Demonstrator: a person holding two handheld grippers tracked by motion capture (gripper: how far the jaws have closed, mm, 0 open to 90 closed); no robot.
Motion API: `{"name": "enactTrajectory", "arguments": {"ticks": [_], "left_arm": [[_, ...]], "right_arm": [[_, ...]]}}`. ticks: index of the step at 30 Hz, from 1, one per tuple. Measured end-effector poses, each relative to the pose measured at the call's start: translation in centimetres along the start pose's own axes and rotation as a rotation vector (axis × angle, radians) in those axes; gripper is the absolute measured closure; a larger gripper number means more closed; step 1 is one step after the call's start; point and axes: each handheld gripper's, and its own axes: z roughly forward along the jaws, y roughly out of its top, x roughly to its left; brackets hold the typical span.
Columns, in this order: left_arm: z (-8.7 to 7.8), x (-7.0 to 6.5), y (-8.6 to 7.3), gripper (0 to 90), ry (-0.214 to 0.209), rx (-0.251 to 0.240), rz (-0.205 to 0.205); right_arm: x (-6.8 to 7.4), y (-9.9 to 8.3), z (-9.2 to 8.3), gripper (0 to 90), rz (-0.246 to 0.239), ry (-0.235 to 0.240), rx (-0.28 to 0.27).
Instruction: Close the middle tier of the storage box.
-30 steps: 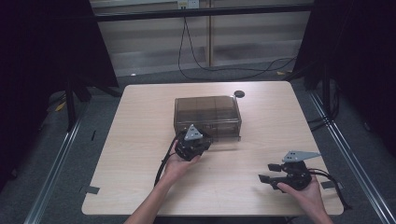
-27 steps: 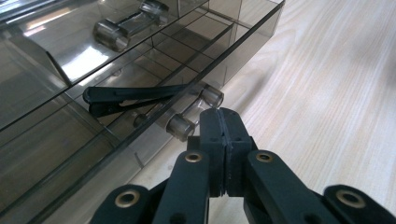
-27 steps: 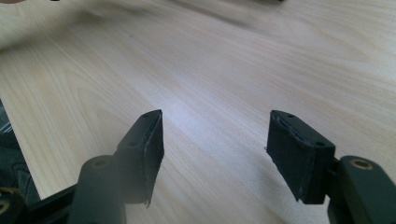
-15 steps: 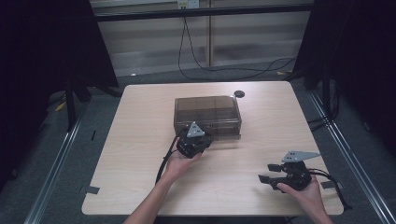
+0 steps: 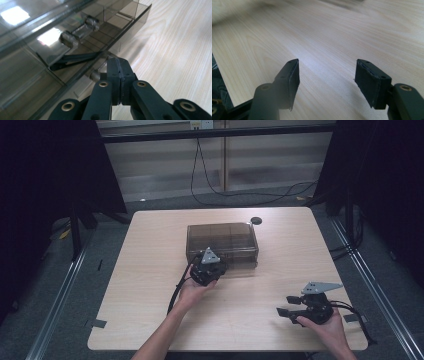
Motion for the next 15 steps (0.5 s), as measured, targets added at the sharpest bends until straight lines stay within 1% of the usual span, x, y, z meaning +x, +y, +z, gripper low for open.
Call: {"name": "enactTrajectory", "arguments": {"ticks": [3, 5, 7, 9, 11, 15], "left_arm": [[0.03, 0.18, 0.10, 89.3, -0.005, -0.007, -0.011], [0.13, 0.27, 0.04, 89.4, 0.002, -0.004, -0.009], [0.21, 0.40, -0.02, 89.3, 0.001, -0.007, -0.022], [0.17, 0.53, 0.01, 89.3, 0.007, 0.002, -0.018], [0.22, 0.59, 0.04, 89.0, 0.005, -0.007, -0.022], [0.29, 0.69, 0.08, 89.4, 0.013, -0.003, -0.013]], "right_arm": [[-0.01, -0.01, 0.02, 36.8, -0.003, 0.001, 0.002], [-0.01, -0.01, 0.02, 36.7, -0.004, 0.000, 0.002], [-0.02, -0.01, 0.00, 36.8, -0.004, -0.001, 0.003], [-0.02, -0.01, 0.00, 36.8, -0.004, 0.000, 0.003], [-0.02, -0.01, 0.03, 36.8, -0.003, -0.001, 0.004], [-0.02, -0.02, 0.04, 36.6, -0.005, 0.003, 0.005]]}}
